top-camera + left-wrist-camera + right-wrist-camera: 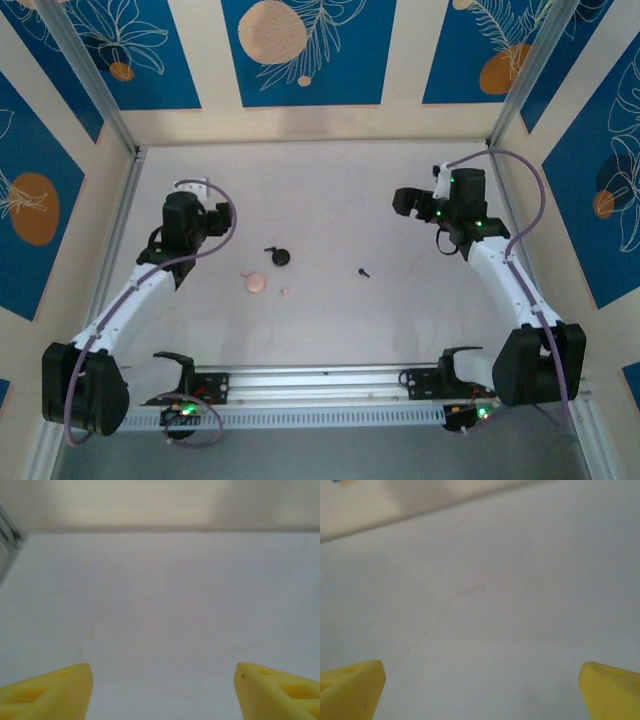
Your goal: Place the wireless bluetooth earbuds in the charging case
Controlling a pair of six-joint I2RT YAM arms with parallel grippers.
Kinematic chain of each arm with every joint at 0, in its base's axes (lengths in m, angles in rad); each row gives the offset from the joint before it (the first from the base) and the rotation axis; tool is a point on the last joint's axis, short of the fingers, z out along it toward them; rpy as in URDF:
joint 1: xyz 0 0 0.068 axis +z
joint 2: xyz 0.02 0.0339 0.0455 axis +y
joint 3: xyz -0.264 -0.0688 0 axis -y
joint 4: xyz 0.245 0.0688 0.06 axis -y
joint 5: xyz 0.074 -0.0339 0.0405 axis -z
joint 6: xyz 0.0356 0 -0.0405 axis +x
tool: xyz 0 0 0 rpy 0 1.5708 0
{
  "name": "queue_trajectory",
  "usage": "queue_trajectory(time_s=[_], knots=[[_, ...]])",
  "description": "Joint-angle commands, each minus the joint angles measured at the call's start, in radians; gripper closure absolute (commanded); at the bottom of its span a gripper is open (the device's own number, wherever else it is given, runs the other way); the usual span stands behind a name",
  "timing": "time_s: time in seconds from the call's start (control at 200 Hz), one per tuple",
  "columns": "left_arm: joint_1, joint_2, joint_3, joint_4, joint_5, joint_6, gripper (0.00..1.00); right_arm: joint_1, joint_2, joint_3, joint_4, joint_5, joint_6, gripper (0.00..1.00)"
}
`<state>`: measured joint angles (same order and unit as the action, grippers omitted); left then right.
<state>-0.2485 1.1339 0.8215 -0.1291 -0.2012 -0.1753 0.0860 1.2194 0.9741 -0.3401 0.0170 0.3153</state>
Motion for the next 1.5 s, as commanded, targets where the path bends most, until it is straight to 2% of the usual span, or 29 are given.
queue_trajectory(time_s=[0.0, 0.08, 0.19, 0.285, 0.38, 0.83, 1.205, 1.495], knots=[[-0.058, 0.005, 0.117, -0.494, -0.021, -0.151, 0.27, 0.047, -0.022, 0.023, -0.258, -0.058, 0.104, 0.01], [-0.099, 0.025, 0.187, -0.655, -0.015, -0.218, 0.28, 0.073, -0.025, 0.027, -0.267, -0.092, 0.16, 0.04], [-0.168, 0.075, 0.245, -0.792, 0.025, -0.286, 0.31, 0.118, -0.003, 0.017, -0.24, -0.183, 0.193, 0.13], [-0.226, 0.156, 0.284, -0.867, 0.083, -0.321, 0.34, 0.16, 0.024, 0.016, -0.227, -0.199, 0.221, 0.14], [-0.272, 0.231, 0.301, -0.907, 0.094, -0.329, 0.35, 0.198, 0.048, 0.011, -0.199, -0.212, 0.231, 0.16], [-0.282, 0.436, 0.274, -0.785, 0.222, -0.326, 0.31, 0.303, 0.15, 0.051, -0.171, -0.191, 0.23, 0.16], [-0.275, 0.571, 0.305, -0.754, 0.219, -0.321, 0.31, 0.319, 0.174, 0.063, -0.172, -0.187, 0.223, 0.16], [-0.253, 0.621, 0.303, -0.725, 0.226, -0.32, 0.31, 0.32, 0.194, 0.084, -0.187, -0.192, 0.211, 0.16]])
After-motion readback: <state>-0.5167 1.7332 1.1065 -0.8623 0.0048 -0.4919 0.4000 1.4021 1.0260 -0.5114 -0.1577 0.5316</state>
